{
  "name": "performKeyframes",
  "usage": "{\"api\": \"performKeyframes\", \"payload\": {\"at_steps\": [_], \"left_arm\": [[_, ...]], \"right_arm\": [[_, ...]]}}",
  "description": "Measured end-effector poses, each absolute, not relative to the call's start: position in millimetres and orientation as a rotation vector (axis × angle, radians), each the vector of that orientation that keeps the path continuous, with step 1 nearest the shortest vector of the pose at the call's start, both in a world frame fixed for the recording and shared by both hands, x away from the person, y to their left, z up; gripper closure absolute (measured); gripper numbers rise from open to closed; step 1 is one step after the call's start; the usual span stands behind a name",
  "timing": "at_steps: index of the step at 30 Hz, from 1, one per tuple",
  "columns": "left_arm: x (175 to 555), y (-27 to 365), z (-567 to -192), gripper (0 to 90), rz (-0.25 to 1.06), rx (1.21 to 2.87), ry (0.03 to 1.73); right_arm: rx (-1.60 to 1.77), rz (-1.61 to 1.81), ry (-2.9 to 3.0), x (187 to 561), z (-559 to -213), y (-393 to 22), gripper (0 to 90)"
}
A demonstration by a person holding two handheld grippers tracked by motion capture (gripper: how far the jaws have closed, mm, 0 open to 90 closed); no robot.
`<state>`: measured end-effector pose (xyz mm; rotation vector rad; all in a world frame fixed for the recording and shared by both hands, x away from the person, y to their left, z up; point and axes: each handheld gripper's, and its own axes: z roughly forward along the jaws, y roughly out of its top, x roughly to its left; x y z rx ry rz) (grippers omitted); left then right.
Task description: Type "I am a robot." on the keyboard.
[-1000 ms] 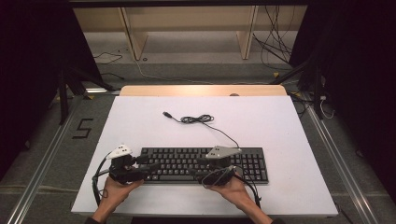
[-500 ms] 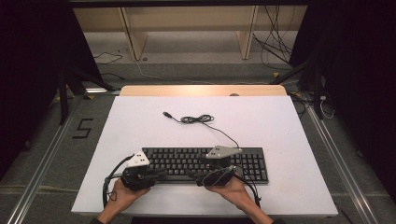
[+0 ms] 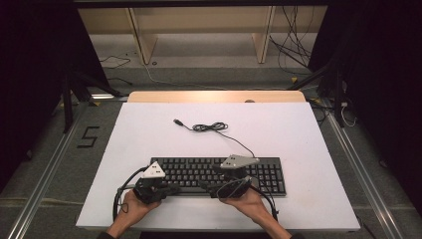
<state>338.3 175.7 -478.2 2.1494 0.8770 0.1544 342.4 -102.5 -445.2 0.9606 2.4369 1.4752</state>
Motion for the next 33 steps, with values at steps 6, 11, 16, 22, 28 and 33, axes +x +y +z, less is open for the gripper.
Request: {"api": "performKeyframes", "payload": {"at_steps": [6,11,16,22,28,33], "left_arm": [[340,176,-482,89.2,0.123,2.137,0.899],[339,175,-481,89.1,0.141,2.144,0.904],[339,181,-474,85.3,0.178,2.093,0.914],[340,197,-464,70.2,0.193,1.963,0.949],[343,206,-462,54.2,0.203,1.89,1.007],[346,210,-463,43.7,0.209,1.864,1.054]], "right_arm": [[0.96,1.477,2.434,342,-445,-102,28.6],[0.959,1.479,2.432,342,-444,-103,28.6],[0.958,1.484,2.425,342,-443,-104,28.6],[0.96,1.489,2.417,342,-443,-104,28.4],[0.956,1.491,2.417,342,-443,-104,28.1],[0.952,1.496,2.411,342,-443,-104,27.6]]}}
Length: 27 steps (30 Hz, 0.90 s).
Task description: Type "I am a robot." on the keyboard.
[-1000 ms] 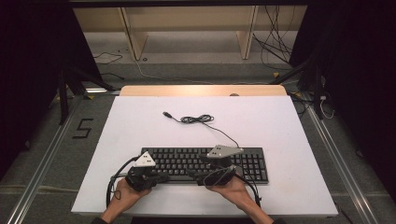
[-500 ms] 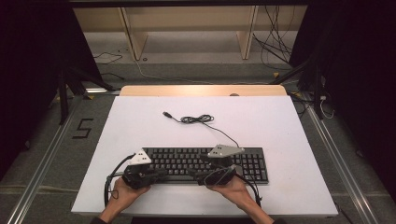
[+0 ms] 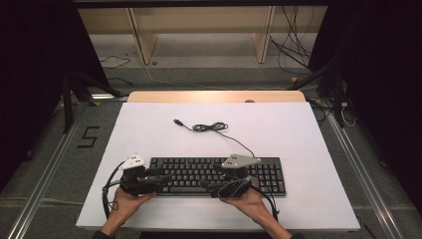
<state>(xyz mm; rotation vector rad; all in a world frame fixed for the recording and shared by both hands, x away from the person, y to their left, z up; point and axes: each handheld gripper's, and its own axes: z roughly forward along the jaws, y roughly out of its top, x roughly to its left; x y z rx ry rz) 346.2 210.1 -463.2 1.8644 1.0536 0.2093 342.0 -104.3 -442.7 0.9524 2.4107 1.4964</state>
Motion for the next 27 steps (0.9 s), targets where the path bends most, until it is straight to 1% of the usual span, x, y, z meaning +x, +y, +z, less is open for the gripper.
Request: {"api": "performKeyframes", "payload": {"at_steps": [4,8,11,14,15,16,17,19,27], "left_arm": [[347.9,213.4,-463.3,39.4,0.208,1.841,1.079],[349.5,215.8,-464.1,37.3,0.205,1.826,1.109],[350.3,217.3,-464.5,38.1,0.205,1.824,1.12],[350.7,217.8,-465.2,40.8,0.205,1.823,1.134],[350.9,218.1,-465.5,42.3,0.205,1.824,1.135],[351.0,218.3,-465.7,46.1,0.205,1.824,1.137],[351.2,218.5,-465.9,46.1,0.206,1.827,1.141],[351.5,219.0,-466.6,49.8,0.201,1.835,1.142],[352.7,219.7,-469.1,76.1,0.213,1.873,1.148]], "right_arm": [[0.957,1.5,2.405,341.8,-442.4,-104.4,27.1],[0.953,1.501,2.404,341.8,-442.3,-104.5,26.7],[0.95,1.502,2.401,342.0,-442.3,-104.8,26.6],[0.95,1.503,2.401,341.9,-442.4,-104.8,26.5],[0.951,1.502,2.403,341.8,-442.4,-104.7,26.4],[0.95,1.501,2.404,341.7,-442.4,-104.6,26.4],[0.95,1.501,2.404,341.7,-442.4,-104.6,26.4],[0.948,1.501,2.404,341.6,-442.4,-104.6,26.4],[0.947,1.5,2.405,341.6,-442.4,-104.6,26.4]]}}
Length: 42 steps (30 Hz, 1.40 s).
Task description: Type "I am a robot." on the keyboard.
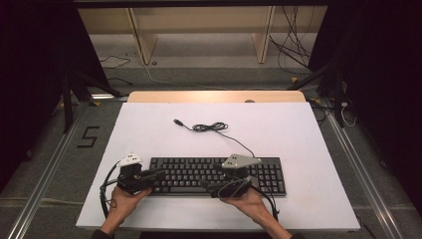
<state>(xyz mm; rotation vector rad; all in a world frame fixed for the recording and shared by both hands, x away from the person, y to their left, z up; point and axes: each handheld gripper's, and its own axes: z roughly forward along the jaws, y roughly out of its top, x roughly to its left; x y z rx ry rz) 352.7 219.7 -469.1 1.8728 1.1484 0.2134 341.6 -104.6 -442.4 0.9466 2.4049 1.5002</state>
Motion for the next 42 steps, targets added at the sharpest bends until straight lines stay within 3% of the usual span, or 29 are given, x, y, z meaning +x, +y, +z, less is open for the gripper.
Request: {"api": "performKeyframes", "payload": {"at_steps": [7,39,42], "left_arm": [[355,220,-471,88.6,0.223,1.894,1.168],[361,215,-480,89.0,0.22,1.974,1.22],[359,217,-477,85.0,0.224,1.949,1.2]], "right_arm": [[0.948,1.501,2.405,342,-442,-104,26.4],[0.943,1.505,2.403,341,-442,-104,26.4],[0.941,1.506,2.4,341,-441,-104,26.4]]}}
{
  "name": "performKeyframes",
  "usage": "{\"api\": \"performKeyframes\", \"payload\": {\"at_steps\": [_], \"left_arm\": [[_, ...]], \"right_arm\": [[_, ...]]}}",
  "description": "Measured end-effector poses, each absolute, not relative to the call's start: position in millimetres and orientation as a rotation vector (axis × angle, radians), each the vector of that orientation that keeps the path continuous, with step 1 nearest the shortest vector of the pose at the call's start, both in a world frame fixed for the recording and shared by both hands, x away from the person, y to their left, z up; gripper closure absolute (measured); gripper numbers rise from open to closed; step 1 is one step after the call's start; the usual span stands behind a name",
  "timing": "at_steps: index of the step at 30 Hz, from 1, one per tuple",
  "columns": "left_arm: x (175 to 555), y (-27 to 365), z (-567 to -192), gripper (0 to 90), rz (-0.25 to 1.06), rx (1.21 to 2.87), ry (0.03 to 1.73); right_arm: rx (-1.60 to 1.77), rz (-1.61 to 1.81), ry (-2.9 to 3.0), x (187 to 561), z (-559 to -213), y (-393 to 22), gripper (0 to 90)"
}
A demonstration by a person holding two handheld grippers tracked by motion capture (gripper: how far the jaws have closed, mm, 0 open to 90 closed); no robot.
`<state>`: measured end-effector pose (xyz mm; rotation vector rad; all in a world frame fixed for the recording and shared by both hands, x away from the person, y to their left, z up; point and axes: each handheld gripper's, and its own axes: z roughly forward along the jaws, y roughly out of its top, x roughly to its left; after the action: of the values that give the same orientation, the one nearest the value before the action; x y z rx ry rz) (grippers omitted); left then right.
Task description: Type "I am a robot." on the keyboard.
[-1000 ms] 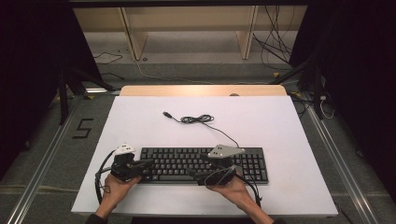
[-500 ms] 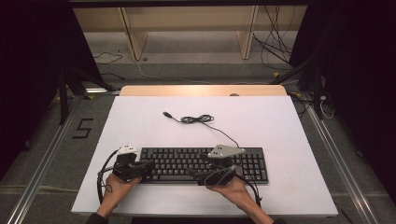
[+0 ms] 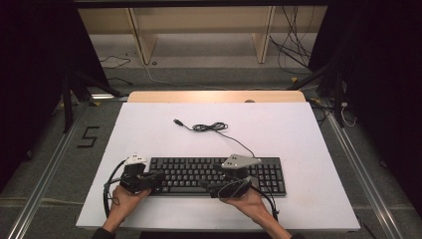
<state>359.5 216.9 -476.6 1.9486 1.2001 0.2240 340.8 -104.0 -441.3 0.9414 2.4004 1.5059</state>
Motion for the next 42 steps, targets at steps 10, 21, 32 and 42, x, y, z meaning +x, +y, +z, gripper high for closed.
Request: {"api": "performKeyframes", "payload": {"at_steps": [10,21,32,42], "left_arm": [[346,218,-460,53.2,0.216,1.817,1.054],[337,217,-456,36.5,0.229,1.746,0.996],[336,217,-455,32.5,0.238,1.735,1.002],[335,217,-455,31.9,0.246,1.73,0.998]], "right_arm": [[0.946,1.499,2.401,342,-443,-104,27.2],[0.94,1.491,2.411,346,-446,-104,37.6],[0.96,1.419,2.45,352,-453,-97,66.7],[0.98,1.365,2.49,357,-458,-87,85.4]]}}
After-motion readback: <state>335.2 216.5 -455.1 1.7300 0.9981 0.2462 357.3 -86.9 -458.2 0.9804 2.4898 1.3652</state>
